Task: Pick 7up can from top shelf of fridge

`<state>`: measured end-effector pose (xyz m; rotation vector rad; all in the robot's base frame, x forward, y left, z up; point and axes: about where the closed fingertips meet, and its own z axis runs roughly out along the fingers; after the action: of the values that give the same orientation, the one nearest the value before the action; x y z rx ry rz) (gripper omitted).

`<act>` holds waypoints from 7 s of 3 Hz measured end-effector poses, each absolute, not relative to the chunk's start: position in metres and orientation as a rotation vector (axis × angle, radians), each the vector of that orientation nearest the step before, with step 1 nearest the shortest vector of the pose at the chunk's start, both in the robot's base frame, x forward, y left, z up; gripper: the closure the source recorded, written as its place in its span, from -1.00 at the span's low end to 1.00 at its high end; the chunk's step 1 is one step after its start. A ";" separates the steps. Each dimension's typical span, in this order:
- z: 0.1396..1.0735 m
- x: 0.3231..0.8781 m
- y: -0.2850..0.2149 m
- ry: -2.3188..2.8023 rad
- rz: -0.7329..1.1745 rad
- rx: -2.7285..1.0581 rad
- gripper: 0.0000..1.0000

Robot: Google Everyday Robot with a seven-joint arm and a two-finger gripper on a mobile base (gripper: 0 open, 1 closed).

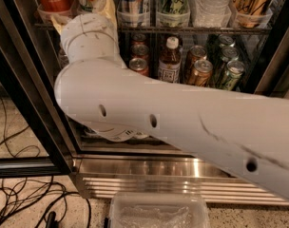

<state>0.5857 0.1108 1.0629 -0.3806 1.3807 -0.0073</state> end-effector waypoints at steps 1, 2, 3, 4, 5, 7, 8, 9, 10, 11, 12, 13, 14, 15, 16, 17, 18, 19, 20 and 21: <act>1.056 0.599 0.115 1.393 -0.015 -0.347 -0.32; 1.052 0.609 0.118 1.398 -0.029 -0.324 -0.30; 1.055 0.620 0.115 1.384 -0.059 -0.303 -0.34; 1.065 0.629 0.110 1.357 -0.084 -0.279 -0.34; 1.074 0.636 0.106 1.337 -0.099 -0.258 -0.32; 1.080 0.648 0.098 1.329 -0.114 -0.227 -0.32; 1.077 0.655 0.094 1.342 -0.117 -0.211 -0.32; 1.075 0.659 0.093 1.356 -0.102 -0.206 0.06; 1.075 0.659 0.093 1.356 -0.102 -0.206 0.53; 1.075 0.659 0.093 1.356 -0.102 -0.206 0.97; 1.075 0.659 0.092 1.356 -0.102 -0.205 1.00; 1.084 0.654 0.089 1.346 -0.083 -0.203 1.00; 1.109 0.646 0.077 1.322 -0.030 -0.201 1.00; 1.139 0.636 0.069 1.295 0.049 -0.224 1.00; 1.151 0.614 0.047 1.329 0.127 -0.248 1.00; 1.148 0.585 -0.007 1.409 0.116 -0.261 1.00; 1.109 0.561 -0.061 1.525 0.081 -0.306 1.00; 1.028 0.541 -0.086 1.677 0.149 -0.360 1.00; 1.006 0.531 -0.069 1.717 0.253 -0.378 1.00; 0.992 0.518 -0.068 1.744 0.273 -0.371 1.00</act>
Offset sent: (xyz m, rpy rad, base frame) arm 0.0395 0.0100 -0.0238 0.0346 0.0220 -0.0773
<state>0.5175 -0.0681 0.9921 -0.3706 1.7442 0.2733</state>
